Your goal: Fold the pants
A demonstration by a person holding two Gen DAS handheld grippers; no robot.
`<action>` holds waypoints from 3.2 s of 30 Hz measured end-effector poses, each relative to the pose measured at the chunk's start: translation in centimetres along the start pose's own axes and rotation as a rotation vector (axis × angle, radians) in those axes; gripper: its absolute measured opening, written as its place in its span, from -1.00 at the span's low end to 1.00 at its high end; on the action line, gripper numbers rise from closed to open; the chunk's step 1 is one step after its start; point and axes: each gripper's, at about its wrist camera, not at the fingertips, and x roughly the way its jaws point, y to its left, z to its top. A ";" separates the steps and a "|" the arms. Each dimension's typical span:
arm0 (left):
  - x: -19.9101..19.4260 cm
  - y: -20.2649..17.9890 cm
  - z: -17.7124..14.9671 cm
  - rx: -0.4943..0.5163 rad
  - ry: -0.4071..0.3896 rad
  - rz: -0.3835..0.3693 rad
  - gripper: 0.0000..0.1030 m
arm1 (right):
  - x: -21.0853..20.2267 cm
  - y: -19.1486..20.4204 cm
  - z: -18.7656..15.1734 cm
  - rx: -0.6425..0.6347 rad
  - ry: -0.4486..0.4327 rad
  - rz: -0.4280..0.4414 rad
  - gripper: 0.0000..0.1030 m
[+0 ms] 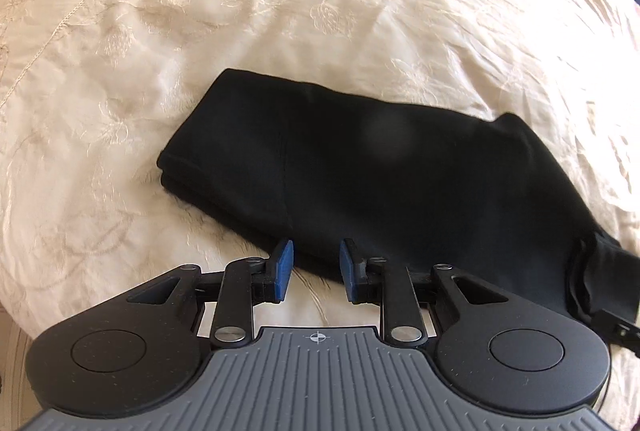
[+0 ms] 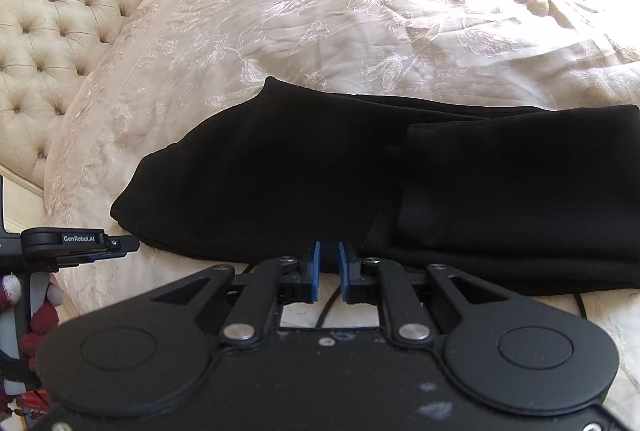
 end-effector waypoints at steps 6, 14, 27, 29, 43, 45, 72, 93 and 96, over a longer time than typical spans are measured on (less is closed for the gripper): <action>1.3 5.5 4.5 0.003 -0.008 -0.100 -0.50 | 1.7 4.0 0.7 0.003 -0.005 -0.018 -0.72; 3.0 9.6 7.9 0.029 0.002 -0.116 0.21 | 4.2 7.8 1.9 0.029 -0.027 -0.031 -0.72; 11.0 10.1 7.4 0.057 0.220 -0.266 0.98 | 5.9 9.7 2.8 0.044 -0.013 -0.086 -0.71; 11.7 10.4 7.7 0.029 0.223 -0.293 0.98 | 6.1 9.8 2.9 0.050 -0.013 -0.090 -0.71; 12.3 7.6 7.4 0.098 0.240 -0.198 0.98 | 11.3 9.8 8.4 0.076 -0.058 -0.130 -0.70; 12.0 7.0 7.2 0.101 0.225 -0.184 0.94 | 12.2 9.5 9.7 0.094 -0.067 -0.135 -0.70; 1.7 7.8 7.0 -0.019 -0.023 -0.245 -0.79 | 12.4 11.7 0.0 0.017 0.135 -0.131 -0.71; -10.5 -15.5 2.6 0.186 -0.322 -0.268 -0.78 | 2.9 5.2 -1.3 0.010 0.003 0.043 -0.70; -9.2 -20.9 0.9 0.244 -0.310 -0.297 -0.76 | 0.5 1.5 -1.4 0.040 -0.017 0.035 -0.70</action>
